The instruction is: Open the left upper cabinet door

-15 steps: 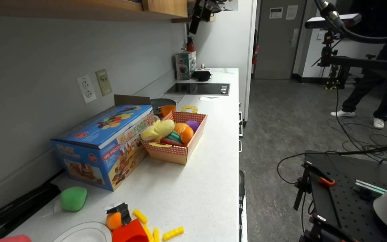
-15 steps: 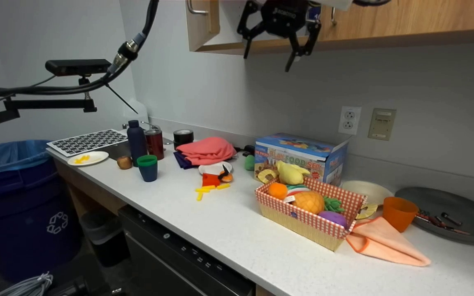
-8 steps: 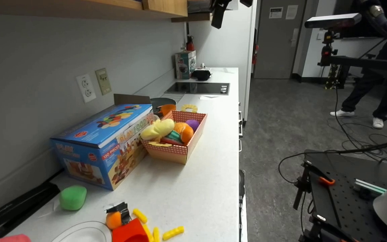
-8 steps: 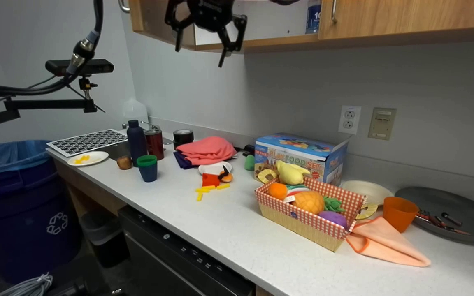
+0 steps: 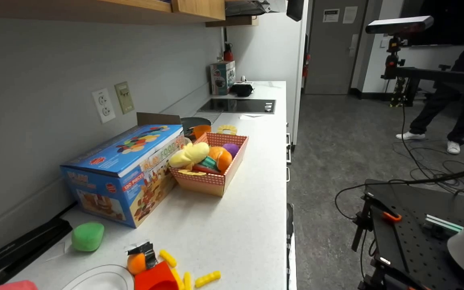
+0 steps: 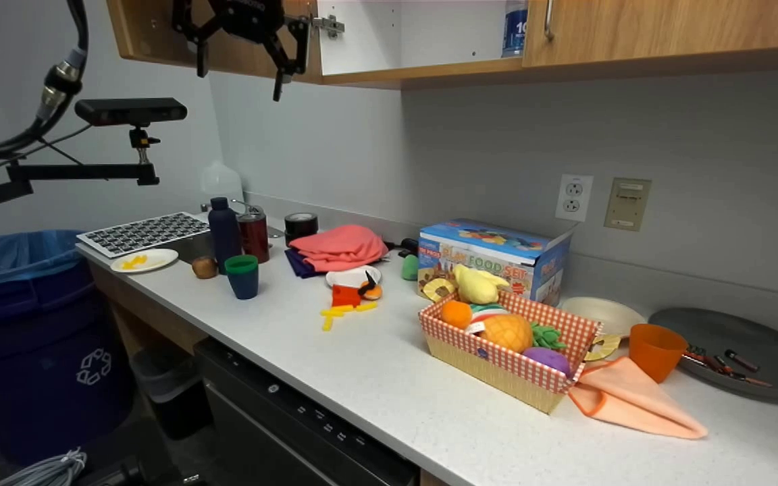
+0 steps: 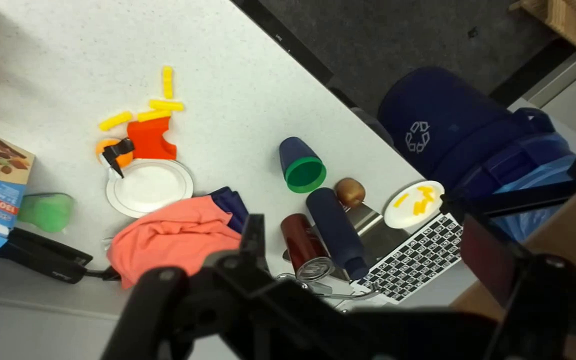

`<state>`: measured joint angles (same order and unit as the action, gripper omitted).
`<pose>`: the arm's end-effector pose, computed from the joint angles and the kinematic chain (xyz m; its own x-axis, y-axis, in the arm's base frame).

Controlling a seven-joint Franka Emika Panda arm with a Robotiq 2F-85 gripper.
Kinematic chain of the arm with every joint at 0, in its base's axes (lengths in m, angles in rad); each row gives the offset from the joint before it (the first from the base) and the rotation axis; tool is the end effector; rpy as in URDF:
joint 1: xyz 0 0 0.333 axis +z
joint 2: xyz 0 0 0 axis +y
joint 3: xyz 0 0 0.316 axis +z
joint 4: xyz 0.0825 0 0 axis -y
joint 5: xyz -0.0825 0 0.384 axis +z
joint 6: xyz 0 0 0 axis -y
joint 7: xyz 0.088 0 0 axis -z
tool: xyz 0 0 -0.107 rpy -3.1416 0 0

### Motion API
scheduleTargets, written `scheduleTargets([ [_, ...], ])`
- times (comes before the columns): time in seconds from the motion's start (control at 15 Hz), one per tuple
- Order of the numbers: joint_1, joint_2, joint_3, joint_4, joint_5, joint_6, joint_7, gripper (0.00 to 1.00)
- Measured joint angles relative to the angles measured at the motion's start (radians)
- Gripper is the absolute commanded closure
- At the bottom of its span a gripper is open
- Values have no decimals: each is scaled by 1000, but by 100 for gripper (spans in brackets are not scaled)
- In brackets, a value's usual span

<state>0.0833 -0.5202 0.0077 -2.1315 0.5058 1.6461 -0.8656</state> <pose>0.3877 0.0848 0.6235 0.6019 0.7009 0.3826 0.7985 -0.5263 -0.2922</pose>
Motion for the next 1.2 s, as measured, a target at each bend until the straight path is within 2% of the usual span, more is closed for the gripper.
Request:
scheduleTargets([
  [0.73, 160, -79, 35, -104, 17, -28, -12, 0],
  [1.2, 238, -75, 67, -105, 32, 82, -118, 0],
])
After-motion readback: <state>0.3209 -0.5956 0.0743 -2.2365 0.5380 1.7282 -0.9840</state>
